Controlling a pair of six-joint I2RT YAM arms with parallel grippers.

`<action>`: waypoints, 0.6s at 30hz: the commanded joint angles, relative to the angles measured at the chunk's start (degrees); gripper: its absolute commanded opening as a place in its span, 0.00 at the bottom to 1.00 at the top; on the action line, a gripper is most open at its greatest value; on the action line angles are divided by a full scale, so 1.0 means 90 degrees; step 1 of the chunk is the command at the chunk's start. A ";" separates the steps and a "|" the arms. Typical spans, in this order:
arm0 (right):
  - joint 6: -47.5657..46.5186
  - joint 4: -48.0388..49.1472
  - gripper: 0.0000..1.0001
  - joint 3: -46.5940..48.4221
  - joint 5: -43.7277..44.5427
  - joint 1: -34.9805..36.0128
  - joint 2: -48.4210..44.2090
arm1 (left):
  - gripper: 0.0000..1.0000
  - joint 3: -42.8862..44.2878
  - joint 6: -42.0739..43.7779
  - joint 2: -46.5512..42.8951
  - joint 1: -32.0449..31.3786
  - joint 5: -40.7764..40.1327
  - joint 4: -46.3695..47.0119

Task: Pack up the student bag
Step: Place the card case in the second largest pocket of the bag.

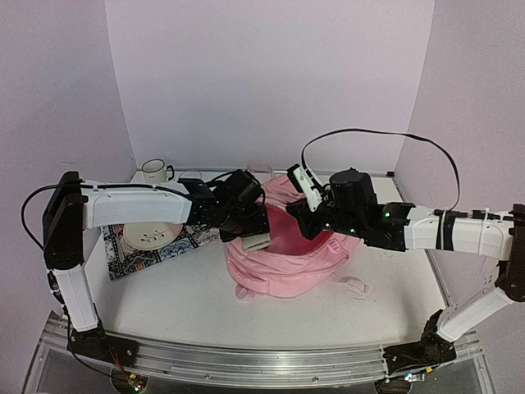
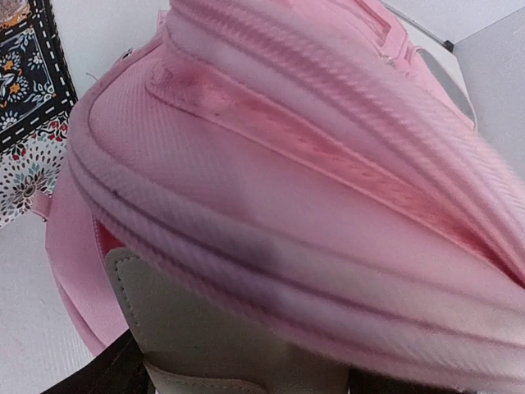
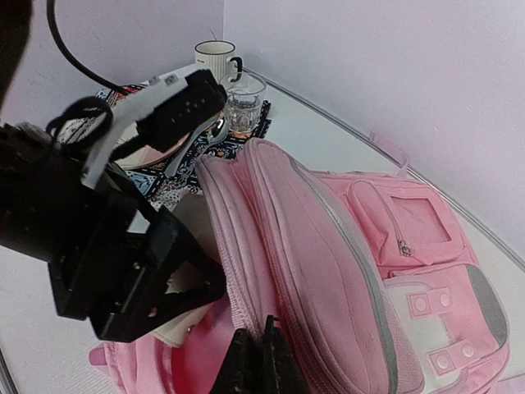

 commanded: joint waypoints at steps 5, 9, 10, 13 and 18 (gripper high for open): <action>0.0376 0.0680 0.00 0.0414 -0.0065 0.0010 -0.0171 | 0.95 0.0072 -0.0680 0.0112 0.0230 0.0448 0.0896; 0.0417 0.0682 0.00 0.0382 -0.0047 0.0004 -0.0175 | 0.99 -0.0055 -0.0697 -0.0124 0.0230 0.0473 0.1000; 0.0423 0.0682 0.00 0.0377 -0.0045 0.0006 -0.0175 | 0.99 -0.0128 -0.0719 -0.0210 0.0230 0.0465 0.1003; 0.0442 0.0681 0.00 0.0378 -0.0049 0.0004 -0.0167 | 0.99 -0.0566 -0.0943 -0.0590 0.0230 0.0461 0.1004; 0.0448 0.0696 0.00 0.0383 -0.0073 0.0009 -0.0129 | 0.96 -0.1463 -0.1465 -0.1191 0.0230 0.0438 0.1008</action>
